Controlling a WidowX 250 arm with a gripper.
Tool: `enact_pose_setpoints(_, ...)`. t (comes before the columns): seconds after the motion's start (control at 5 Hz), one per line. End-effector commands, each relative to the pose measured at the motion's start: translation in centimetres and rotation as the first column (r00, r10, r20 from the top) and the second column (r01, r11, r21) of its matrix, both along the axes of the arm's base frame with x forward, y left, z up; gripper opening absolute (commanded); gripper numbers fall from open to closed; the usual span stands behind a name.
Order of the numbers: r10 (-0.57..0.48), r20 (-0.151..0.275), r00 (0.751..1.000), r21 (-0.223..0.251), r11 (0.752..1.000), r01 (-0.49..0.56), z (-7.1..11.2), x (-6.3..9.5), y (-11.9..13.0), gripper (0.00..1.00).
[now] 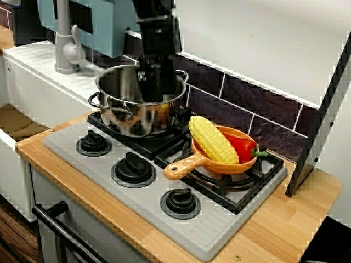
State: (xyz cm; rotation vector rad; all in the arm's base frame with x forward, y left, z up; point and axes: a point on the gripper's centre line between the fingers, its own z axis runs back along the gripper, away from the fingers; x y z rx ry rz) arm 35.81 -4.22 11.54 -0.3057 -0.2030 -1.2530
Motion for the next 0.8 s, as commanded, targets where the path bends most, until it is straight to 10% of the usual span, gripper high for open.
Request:
enact_pose_setpoints(0.0, 0.0, 0.115, 0.993, 0.032, 0.999, -0.004, 4.7, -0.2, 0.1, 1.0)
enact_pose_setpoints(0.6, -0.14, 0.198, 0.97, 0.038, 0.99, 0.135, 6.9, -1.1, -5.0, 1.0)
